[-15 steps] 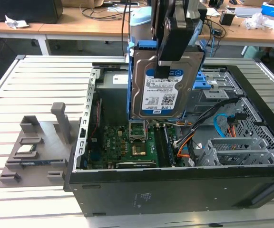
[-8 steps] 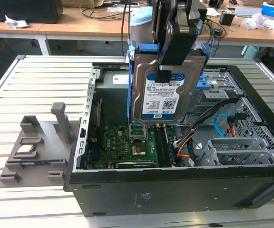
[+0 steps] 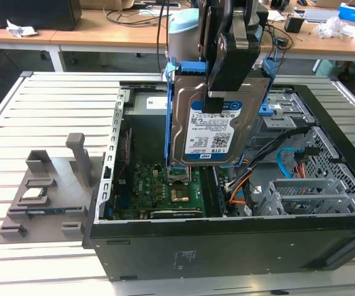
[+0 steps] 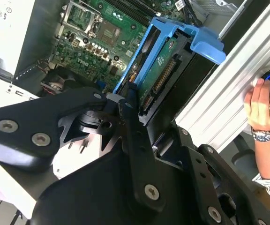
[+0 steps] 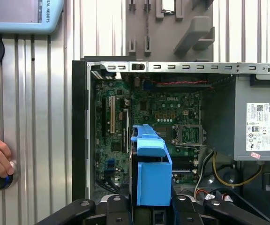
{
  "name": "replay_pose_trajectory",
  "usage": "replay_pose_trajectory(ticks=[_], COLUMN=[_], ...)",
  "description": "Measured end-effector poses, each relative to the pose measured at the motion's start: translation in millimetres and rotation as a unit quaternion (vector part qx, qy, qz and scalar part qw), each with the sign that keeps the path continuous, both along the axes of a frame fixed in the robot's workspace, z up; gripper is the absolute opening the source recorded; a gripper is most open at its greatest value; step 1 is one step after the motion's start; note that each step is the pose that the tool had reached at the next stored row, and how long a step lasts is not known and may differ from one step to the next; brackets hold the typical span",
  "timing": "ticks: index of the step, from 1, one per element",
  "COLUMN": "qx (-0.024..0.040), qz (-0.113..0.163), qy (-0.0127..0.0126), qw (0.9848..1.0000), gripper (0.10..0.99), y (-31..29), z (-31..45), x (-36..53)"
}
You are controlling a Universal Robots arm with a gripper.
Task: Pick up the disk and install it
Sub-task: 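Pick up the disk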
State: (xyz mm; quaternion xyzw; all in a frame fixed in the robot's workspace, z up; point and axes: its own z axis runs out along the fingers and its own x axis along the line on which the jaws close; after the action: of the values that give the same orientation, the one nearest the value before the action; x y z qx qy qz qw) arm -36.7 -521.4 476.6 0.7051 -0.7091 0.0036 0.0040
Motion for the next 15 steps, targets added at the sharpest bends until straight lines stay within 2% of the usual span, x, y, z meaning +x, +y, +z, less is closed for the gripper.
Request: replay_pose_trajectory(ticks=[7,10,15], qx=[0.0,0.0,0.0], qz=[0.0,0.0,0.0], qy=[0.0,0.0,0.0], qw=[1.0,1.0,1.0], gripper=[0.361,0.361,0.361], y=[-10.4,-18.2,-25.9], z=[-0.1,-0.1,-0.2], x=[0.0,0.0,0.0])
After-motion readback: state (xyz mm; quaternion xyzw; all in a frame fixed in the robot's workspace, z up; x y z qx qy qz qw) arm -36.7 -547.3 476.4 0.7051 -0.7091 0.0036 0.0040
